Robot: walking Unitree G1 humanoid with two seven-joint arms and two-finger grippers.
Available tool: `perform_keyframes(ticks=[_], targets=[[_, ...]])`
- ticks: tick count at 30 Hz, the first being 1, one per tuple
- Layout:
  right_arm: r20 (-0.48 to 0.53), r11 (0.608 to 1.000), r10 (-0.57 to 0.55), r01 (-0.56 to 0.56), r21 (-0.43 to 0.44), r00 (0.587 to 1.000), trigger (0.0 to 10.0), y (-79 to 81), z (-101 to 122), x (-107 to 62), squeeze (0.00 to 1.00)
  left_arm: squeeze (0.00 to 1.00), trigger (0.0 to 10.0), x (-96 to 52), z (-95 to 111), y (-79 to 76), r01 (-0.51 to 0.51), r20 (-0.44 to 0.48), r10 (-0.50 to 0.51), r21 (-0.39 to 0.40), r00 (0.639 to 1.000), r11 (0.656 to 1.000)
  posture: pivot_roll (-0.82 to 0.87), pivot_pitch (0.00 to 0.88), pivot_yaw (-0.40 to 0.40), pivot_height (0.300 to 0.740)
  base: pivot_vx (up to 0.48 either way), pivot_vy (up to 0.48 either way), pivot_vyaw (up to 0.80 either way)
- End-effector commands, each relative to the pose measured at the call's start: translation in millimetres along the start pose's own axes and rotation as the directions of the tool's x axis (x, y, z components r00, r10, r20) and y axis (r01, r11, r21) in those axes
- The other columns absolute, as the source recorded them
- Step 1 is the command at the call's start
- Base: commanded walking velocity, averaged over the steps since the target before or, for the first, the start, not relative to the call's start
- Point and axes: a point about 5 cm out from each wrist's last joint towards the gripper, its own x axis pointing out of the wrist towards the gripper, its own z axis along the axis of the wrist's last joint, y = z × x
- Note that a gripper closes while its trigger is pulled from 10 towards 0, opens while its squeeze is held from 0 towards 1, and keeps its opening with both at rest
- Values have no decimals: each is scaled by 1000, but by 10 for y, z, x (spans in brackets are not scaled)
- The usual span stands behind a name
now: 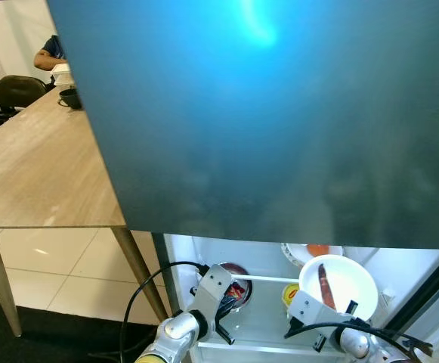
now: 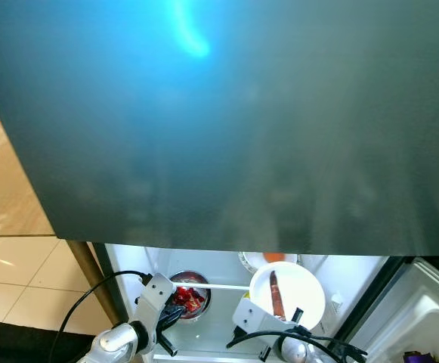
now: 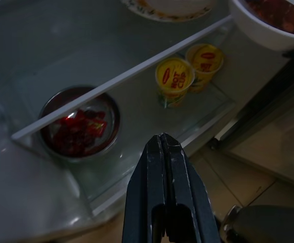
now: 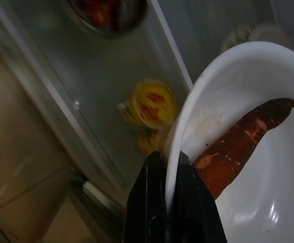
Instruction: Restocking fridge
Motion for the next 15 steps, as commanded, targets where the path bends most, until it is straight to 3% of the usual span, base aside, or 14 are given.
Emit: perform_keyframes(ticks=[1,9,15], targets=[[61,998,59,-56,-40,996,10000,15,131,29,0,0,10000,-70,-94,59,-34,-35,34,4,999,999,-87,0,-3,740,0,0,0],[81,993,103,-98,-59,991,10000,2,209,49,0,0,10000,-117,-169,84,-106,-45,106,5,993,994,-77,0,-5,711,0,0,0],[81,994,94,-89,-64,992,10000,-49,216,50,0,0,10000,-85,-115,77,-148,-17,148,25,989,989,-74,0,1,681,0,0,0]])
